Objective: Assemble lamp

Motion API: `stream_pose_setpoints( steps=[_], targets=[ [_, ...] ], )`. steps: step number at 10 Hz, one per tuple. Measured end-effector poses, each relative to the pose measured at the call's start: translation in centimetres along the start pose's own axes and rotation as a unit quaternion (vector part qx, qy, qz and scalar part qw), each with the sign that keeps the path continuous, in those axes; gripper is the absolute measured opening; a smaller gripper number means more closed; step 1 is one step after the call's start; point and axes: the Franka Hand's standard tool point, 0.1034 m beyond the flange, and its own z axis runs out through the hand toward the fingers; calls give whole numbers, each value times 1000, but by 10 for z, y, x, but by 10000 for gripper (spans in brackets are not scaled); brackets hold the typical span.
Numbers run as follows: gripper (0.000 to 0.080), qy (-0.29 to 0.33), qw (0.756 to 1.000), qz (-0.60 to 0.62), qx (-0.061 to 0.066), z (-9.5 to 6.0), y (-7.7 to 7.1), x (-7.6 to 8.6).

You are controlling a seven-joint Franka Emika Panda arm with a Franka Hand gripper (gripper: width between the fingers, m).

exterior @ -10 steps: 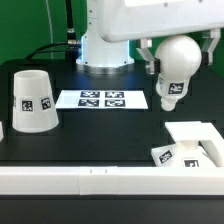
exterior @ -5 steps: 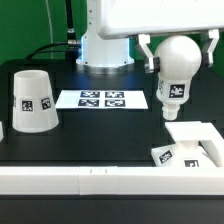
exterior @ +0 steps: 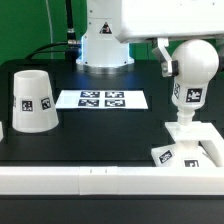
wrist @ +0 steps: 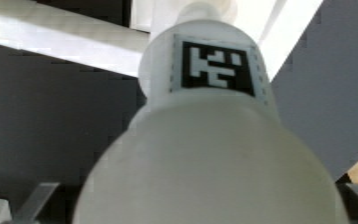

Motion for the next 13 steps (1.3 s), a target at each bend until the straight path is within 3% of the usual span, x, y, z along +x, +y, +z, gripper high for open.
stream_pose_setpoints(
  steps=[4,13],
  targets=[
    [579,6,1000,-4,0,4,-9,-9],
    [579,6,1000,-4,-3,24,-9,-22]
  ],
)
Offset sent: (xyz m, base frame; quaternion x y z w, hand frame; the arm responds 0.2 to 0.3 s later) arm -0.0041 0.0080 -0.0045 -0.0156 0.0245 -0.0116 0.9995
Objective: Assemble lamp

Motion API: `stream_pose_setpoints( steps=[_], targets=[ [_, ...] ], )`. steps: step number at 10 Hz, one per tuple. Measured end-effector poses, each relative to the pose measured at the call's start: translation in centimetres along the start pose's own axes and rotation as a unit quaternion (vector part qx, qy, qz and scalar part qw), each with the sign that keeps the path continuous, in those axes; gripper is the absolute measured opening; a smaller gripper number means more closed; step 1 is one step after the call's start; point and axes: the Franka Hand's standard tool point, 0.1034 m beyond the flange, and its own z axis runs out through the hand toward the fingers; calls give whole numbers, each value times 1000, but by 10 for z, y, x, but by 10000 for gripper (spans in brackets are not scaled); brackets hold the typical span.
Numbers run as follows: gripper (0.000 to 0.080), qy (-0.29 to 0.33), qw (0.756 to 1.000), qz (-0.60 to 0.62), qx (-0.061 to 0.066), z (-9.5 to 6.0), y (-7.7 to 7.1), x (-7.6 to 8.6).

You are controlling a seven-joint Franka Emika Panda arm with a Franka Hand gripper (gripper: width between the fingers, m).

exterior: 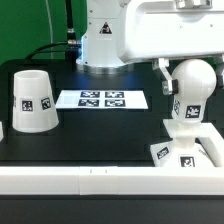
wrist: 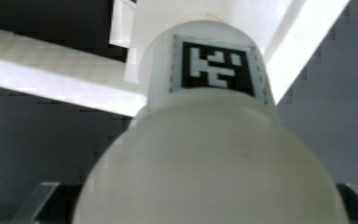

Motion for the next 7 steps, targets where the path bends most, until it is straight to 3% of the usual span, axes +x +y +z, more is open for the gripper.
stream_pose_setpoints(
  steps=[2,5,6,7],
  targets=[
    [579,24,1000,-1,-7,0,-1,-1],
    [580,27,1000,-1,-8,0,0,0],
    [673,27,1000,-1,-8,0,0,0],
    [694,27,1000,-1,-8,0,0,0]
  ],
)
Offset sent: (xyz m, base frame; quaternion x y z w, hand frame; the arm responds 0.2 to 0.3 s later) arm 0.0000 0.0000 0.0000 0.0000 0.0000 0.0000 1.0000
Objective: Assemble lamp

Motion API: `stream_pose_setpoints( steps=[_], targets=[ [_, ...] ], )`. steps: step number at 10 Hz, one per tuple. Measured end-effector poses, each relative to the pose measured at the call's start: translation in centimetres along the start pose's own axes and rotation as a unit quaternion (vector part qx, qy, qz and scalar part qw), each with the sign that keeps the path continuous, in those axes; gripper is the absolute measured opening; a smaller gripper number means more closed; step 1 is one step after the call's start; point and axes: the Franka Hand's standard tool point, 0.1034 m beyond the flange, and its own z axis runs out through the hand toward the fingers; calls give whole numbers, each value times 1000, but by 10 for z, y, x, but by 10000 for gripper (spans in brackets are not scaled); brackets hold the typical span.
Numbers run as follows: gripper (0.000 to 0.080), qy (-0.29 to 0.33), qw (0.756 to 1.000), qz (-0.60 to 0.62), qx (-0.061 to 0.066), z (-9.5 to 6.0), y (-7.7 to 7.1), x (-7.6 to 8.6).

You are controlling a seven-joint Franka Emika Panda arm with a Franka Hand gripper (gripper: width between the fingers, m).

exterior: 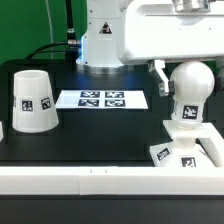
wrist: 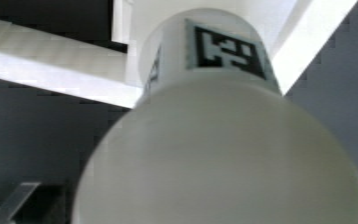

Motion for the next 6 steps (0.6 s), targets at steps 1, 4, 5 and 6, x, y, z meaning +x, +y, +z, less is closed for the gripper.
stream_pose_setpoints(
  steps=[1,4,5,6],
  targets=[
    [694,-1,1000,0,0,-2,1,1],
    [699,-7,1000,0,5,-19,0,10],
    [699,-9,1000,-1,7,-28,-1,16],
    [699,-7,1000,-1,7,-31,0,18]
  ],
)
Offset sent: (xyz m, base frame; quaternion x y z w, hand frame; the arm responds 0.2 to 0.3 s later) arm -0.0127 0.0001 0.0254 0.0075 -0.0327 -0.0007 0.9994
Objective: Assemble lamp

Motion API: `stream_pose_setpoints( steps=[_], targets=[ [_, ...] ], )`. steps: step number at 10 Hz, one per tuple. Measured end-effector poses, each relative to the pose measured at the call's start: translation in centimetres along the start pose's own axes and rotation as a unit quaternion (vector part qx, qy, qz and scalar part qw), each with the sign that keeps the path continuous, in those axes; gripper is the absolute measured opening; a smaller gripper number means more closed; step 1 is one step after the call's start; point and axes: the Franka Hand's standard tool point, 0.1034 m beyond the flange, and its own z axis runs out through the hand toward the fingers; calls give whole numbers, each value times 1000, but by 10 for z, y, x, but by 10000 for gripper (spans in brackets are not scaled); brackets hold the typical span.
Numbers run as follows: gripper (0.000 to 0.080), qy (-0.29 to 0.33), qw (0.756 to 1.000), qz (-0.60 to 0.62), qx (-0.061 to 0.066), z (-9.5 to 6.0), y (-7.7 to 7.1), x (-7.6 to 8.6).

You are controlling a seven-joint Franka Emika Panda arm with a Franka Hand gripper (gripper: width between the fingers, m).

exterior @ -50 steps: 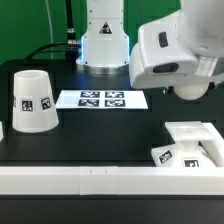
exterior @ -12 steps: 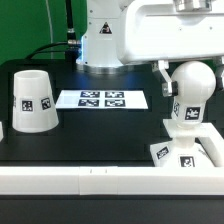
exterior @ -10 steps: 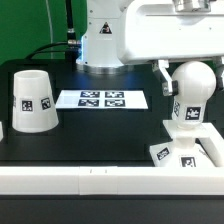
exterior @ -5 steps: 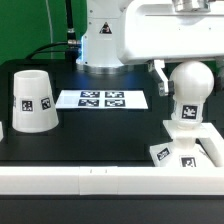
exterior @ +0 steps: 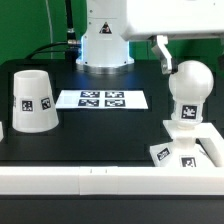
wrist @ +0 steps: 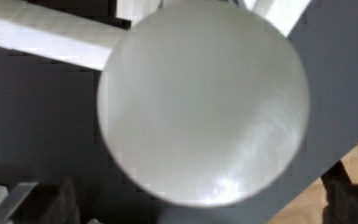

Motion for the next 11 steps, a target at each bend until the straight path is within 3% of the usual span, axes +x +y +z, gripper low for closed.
stream_pose_setpoints(
  steps=[3,5,8,9,11],
  targets=[
    [699,-17,1000,0,6,2,-2,-3],
    [699,-91,995,7,26,10,-11,-12],
    [699,-195,980,-7,45,14,-7,-12],
    [699,-220,974,-15,48,16,-7,-10],
    [699,-214,976,-18,47,21,-3,-11]
  ],
)
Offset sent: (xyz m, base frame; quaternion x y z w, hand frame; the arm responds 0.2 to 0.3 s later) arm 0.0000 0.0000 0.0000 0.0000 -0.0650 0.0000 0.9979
